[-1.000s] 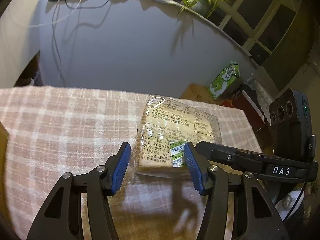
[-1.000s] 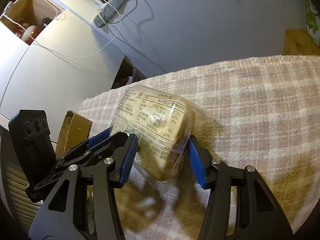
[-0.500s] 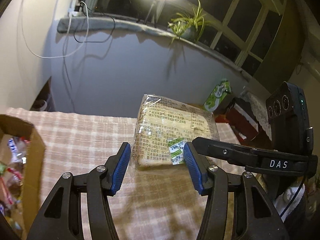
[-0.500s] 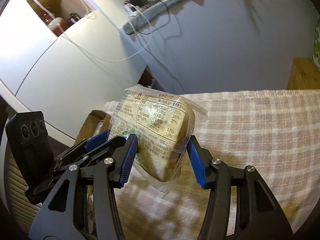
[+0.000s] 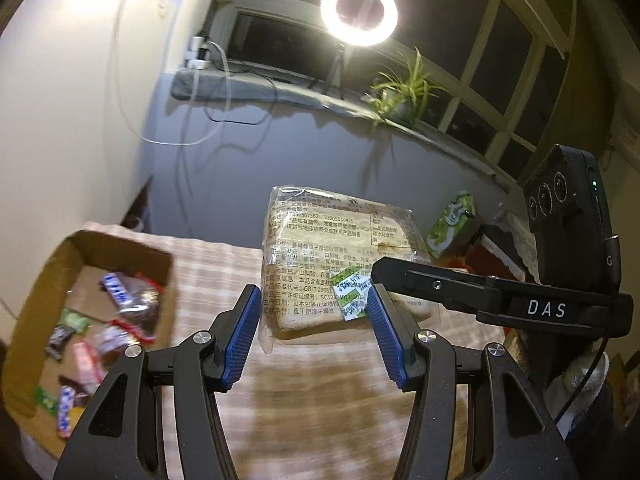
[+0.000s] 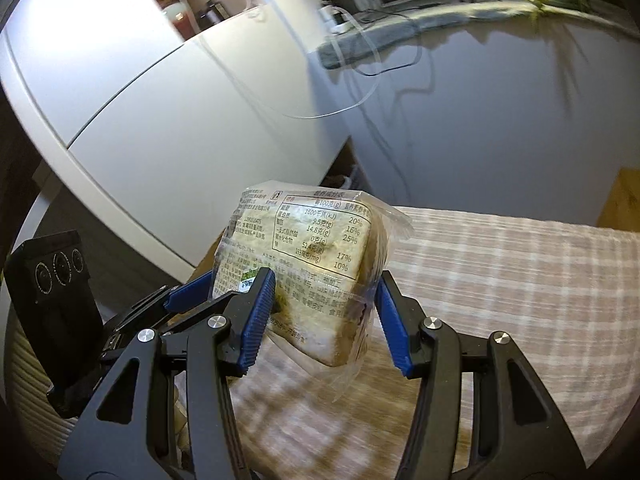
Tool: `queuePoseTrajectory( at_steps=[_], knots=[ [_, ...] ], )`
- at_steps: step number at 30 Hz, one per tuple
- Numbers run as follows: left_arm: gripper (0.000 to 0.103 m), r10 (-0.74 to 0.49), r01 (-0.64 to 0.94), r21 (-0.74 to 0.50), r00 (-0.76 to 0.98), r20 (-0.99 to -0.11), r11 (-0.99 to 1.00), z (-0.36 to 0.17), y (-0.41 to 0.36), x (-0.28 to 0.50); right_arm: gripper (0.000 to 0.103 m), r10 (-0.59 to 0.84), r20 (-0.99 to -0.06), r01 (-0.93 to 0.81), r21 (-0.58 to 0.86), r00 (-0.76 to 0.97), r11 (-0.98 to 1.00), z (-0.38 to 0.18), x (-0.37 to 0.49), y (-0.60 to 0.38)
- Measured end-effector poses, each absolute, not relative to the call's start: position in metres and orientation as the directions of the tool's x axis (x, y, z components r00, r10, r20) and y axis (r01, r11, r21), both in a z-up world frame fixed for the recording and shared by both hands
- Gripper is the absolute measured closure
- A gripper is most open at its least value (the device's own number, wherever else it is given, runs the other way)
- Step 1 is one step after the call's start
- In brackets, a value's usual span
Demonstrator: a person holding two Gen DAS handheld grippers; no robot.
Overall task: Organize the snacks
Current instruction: 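Lift and carry the bagged bread over the box with both tools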
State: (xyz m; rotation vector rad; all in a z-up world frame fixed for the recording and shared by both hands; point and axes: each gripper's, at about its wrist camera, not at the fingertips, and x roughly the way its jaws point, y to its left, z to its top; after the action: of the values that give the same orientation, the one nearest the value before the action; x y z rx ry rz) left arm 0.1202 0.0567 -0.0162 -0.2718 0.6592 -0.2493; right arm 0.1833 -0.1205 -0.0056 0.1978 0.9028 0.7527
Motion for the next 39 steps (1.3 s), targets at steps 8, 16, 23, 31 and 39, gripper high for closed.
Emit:
queuePoseTrajectory(
  at_steps=[8, 16, 23, 31, 39],
  knots=[
    [0.049, -0.228, 0.049, -0.311, 0.789, -0.571, 0.949, -0.016, 0.107, 0.094, 0.049, 0.705, -0.632, -0.585, 0.452, 0.322, 0.673, -0.006, 0.173, -0.055],
    [0.049, -0.135, -0.051, -0.285, 0.793, -0.594, 0.957, -0.030, 0.155, 0.071, 0.049, 0.726, -0.647, -0.644, 0.456, 0.232, 0.614, -0.023, 0.165, 0.013],
    [0.049, -0.072, -0.117, -0.257, 0.779, -0.623, 0.959, -0.046, 0.187, 0.063, 0.049, 0.723, -0.671, -0.677, 0.455, 0.167, 0.578, -0.043, 0.157, 0.061],
    [0.049, -0.038, -0.158, -0.242, 0.760, -0.648, 0.957, -0.066, 0.207, 0.062, 0.049, 0.696, -0.706, -0.699, 0.433, 0.129, 0.569, -0.066, 0.159, 0.099],
    [0.049, 0.026, -0.204, -0.186, 0.738, -0.675, 0.961, -0.080, 0.213, 0.066, 0.049, 0.660, -0.741, -0.708, 0.399, 0.125, 0.583, -0.084, 0.164, 0.117]
  ],
)
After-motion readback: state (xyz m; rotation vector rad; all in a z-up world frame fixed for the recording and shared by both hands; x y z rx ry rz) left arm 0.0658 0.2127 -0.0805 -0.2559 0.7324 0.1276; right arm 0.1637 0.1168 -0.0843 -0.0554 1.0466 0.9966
